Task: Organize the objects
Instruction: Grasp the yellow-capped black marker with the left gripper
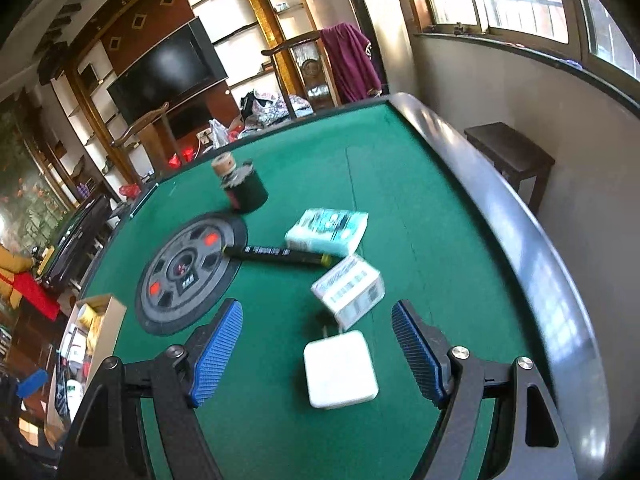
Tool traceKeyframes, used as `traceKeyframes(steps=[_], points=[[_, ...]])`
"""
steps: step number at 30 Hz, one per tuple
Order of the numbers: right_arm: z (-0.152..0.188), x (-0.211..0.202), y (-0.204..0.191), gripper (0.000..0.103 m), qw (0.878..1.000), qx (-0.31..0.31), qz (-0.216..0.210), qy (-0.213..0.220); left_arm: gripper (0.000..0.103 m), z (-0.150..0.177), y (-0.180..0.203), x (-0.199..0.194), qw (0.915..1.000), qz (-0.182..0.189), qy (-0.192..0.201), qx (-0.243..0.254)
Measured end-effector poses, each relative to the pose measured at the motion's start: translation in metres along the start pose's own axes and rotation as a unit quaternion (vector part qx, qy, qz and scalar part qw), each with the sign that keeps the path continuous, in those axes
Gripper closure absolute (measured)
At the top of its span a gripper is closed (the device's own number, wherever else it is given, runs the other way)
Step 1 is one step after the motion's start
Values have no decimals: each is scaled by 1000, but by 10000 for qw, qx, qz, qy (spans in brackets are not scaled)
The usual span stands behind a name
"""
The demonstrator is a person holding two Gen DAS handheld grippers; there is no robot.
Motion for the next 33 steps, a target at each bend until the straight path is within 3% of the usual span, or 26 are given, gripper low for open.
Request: traceKeyframes(steps=[10,13,15,18,21,30,33], points=[[-44,5,31,17,9979,530,-92,351,10,-36,20,33,9988,-211,-184,397],[-43,16,46,17,9974,612,14,369,10,-57,23,43,9984,5,-109,550],[-40,24,59,17,9966,771,10,304,10,-87,24,42,9973,218,214,662],[-37,32,82,17,9935,1122,51,191,10,-132,31,50,9923,505,531,1002],[-36,33,103,17,9891,1461,8,190,10,-165,52,80,9863,830,268,1401],[-36,37,117,17,9857,1682,-20,117,10,-183,130,134,9605,864,114,2641],[-35,43,113,17,9868,1616,-40,-2,10,-190,144,145,9570,1096,120,2683]])
Point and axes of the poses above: each gripper's, at about its wrist camera, not at the fingertips, and x roughly the way its jaws point, y to its right, z to its underside, the point moved 8 cm from there along x, roughly the way its jaws point, and after that the axes turned 10 degrees about -y, right-handed, at the moved point
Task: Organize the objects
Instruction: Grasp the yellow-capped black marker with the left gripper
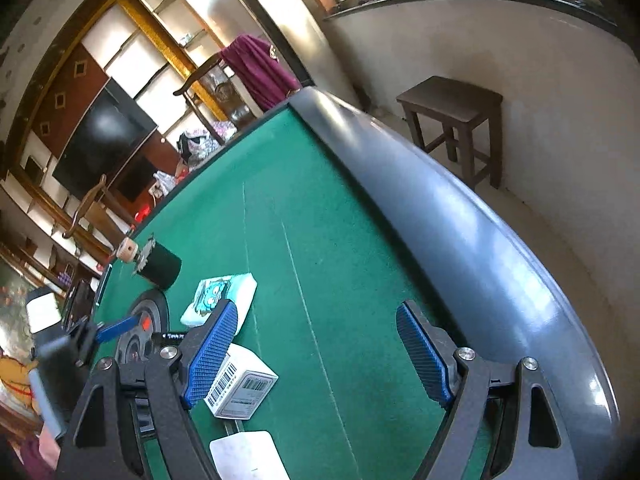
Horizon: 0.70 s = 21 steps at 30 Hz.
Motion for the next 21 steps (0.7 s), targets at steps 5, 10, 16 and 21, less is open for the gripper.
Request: traceKeyframes(steps=[5,10,16,21], points=[[2,7,-2,17,9999,-67,86,-87,45,1,3,12,9940,950,-242,-479],[6,15,-2,17,9997,-57,122,-212,88,19,30,3,9944,984,-354,-160],[8,17,-3,17,9996,-72,134,-238,86,34,40,-1,9952,843,-391,-321],[8,18,-2,17,9995,-71,182,-229,67,31,32,-5,9973,369,-260,-573]])
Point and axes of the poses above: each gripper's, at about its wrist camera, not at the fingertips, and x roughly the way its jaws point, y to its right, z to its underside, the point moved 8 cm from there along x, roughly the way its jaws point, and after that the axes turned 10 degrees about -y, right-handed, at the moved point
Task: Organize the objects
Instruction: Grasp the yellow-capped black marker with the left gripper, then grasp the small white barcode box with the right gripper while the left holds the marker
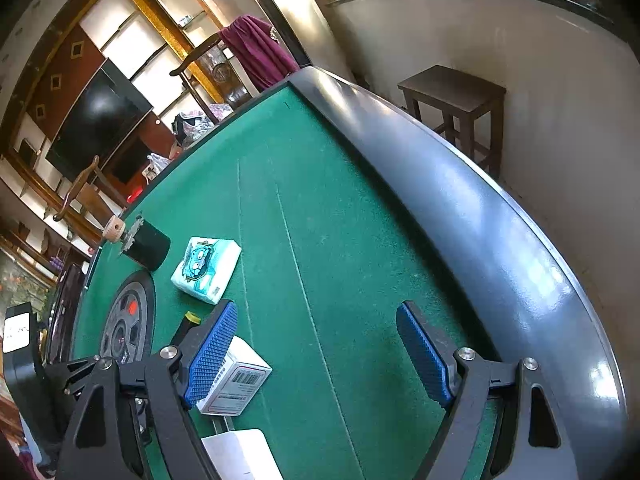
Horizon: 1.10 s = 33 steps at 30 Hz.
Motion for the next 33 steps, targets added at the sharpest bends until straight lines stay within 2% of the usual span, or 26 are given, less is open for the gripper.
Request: traceKeyframes(steps=[1,3,5,6,8,9,15,18,21,23,27,30,31,33], points=[[0,0,1,17,10000,12,-16,3,63,0,-1,0,9999,-91,28,-60],[0,-1,0,17,10000,16,-43,12,49,1,-7,0,9993,-274,101,-243],[0,-1,-1,17,10000,-12,-54,11,49,4,-10,0,9988,-222,113,-430],[1,-1,-2,17,10000,-36,-69,10,59,6,-10,0,9983,-184,77,-554],[1,-1,-4,17,9999,-90,-50,20,87,13,-4,-1,9971,90,-41,-754],[1,-2,-6,17,9999,-138,-88,32,89,20,-5,-7,9969,34,-27,-791],[3,-9,-20,17,9987,-423,-225,158,89,60,-7,-34,9909,292,298,-1283],[7,-5,-30,17,9977,-647,-180,93,89,83,-11,-48,9853,512,436,-1569],[15,3,-40,17,9961,-873,-129,-45,89,100,-11,-59,9811,575,547,-1767],[19,7,-48,17,9941,-1083,-33,-51,89,107,-14,-62,9763,774,595,-1931],[26,19,-67,17,9854,-1677,301,-44,89,118,-16,-60,9675,919,629,-2272],[35,33,-82,17,9751,-2138,590,-59,89,125,-14,-63,9652,921,627,-2367],[36,35,-85,19,9736,-2208,580,-62,89,126,-13,-65,9656,889,653,-2355],[39,34,-87,28,9734,-2226,549,-20,89,130,-10,-71,9669,803,718,-2315]])
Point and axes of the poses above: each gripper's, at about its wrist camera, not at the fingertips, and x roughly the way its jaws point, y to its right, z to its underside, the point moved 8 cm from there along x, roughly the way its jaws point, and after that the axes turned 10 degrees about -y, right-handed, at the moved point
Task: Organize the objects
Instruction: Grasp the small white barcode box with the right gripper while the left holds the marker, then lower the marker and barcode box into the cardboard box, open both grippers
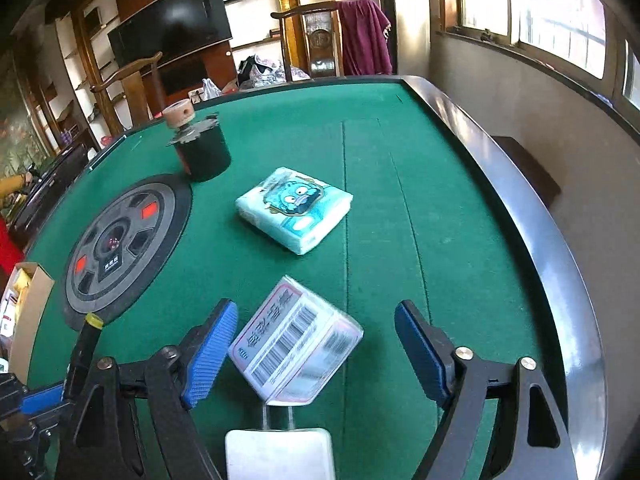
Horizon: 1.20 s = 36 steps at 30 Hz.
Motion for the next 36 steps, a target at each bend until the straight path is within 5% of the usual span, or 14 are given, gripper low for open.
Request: traceKeyframes(steps=[4,20,32,36], points=[[1,-4,7,66,9996,202,-201,-14,89,6,2,-8,10000,17,62,-5],[6,-15,16,67,9913,795,-1045,28,89,26,-32,-74,9968,83,674,-421],[10,-26,16,67,9865,1083,-1228,27,89,90,-124,-153,9865,-369,1045,-1205],[15,-59,-30,66,9790,870,-1843,88,89,112,-157,-158,9814,-458,1033,-1552]])
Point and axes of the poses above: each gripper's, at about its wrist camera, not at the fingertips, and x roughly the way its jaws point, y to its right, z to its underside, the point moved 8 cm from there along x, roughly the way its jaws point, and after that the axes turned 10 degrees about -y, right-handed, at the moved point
